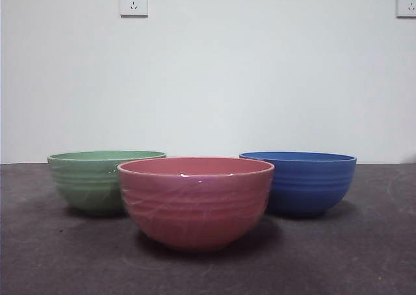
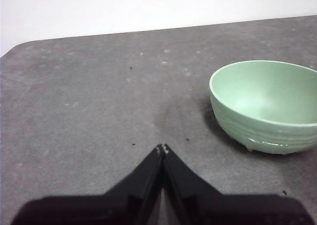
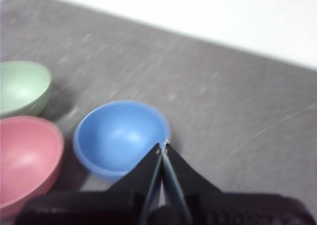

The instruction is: Pick up the green bowl on the top,put the green bowl on the left,pick up the red bowl in the middle,put the red bowl on the right

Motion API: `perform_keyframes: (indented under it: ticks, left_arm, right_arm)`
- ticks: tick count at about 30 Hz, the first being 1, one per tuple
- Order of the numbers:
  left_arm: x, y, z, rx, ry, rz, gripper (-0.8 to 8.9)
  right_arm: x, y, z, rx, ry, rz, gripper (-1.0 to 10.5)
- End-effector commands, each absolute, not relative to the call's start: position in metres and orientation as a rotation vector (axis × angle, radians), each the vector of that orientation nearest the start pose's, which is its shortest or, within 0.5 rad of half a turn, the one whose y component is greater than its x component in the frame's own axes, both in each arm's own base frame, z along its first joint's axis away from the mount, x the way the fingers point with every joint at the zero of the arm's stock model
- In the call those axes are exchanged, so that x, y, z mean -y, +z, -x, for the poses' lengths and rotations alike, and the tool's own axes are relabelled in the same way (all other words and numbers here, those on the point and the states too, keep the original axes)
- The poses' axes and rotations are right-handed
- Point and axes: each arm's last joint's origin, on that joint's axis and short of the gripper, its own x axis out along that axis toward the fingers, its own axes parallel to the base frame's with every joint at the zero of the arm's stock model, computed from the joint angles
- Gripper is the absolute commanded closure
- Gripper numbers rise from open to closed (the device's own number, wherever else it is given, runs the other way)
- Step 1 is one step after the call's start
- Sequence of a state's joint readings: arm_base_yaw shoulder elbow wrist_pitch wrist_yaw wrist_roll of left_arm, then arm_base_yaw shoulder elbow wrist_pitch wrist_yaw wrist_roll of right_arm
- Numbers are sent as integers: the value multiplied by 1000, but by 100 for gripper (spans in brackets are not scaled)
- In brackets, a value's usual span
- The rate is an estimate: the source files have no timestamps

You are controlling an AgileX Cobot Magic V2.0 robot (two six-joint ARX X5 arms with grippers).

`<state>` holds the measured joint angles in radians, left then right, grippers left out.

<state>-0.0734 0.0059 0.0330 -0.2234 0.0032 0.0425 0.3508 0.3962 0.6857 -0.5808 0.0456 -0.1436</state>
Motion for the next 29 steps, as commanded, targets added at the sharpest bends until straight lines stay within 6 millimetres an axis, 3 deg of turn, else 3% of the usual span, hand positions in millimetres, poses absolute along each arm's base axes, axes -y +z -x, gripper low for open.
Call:
perform_keyframes:
  ticks: [1,9,15,20,29]
  left_arm:
    - [7,148,-94,-204,-80,-48,817]
    - [7,148,-94,-204,-79,-48,817]
    - [7,148,-94,-204,-79,-48,817]
    - [7,148,-94,-204,-79,-48,817]
    - [7,148,-94,-204,-79,-48,817]
  right_arm:
    - [-19,289,-73,-184,313,184,942]
    - [-11,213,-81,-120,249,108,942]
    - [-12,170,-91,-144,244,44,942]
    - [-12,150,-94,-190,238,-17,942]
    - [-12,150,-94,-188,236,-6,942]
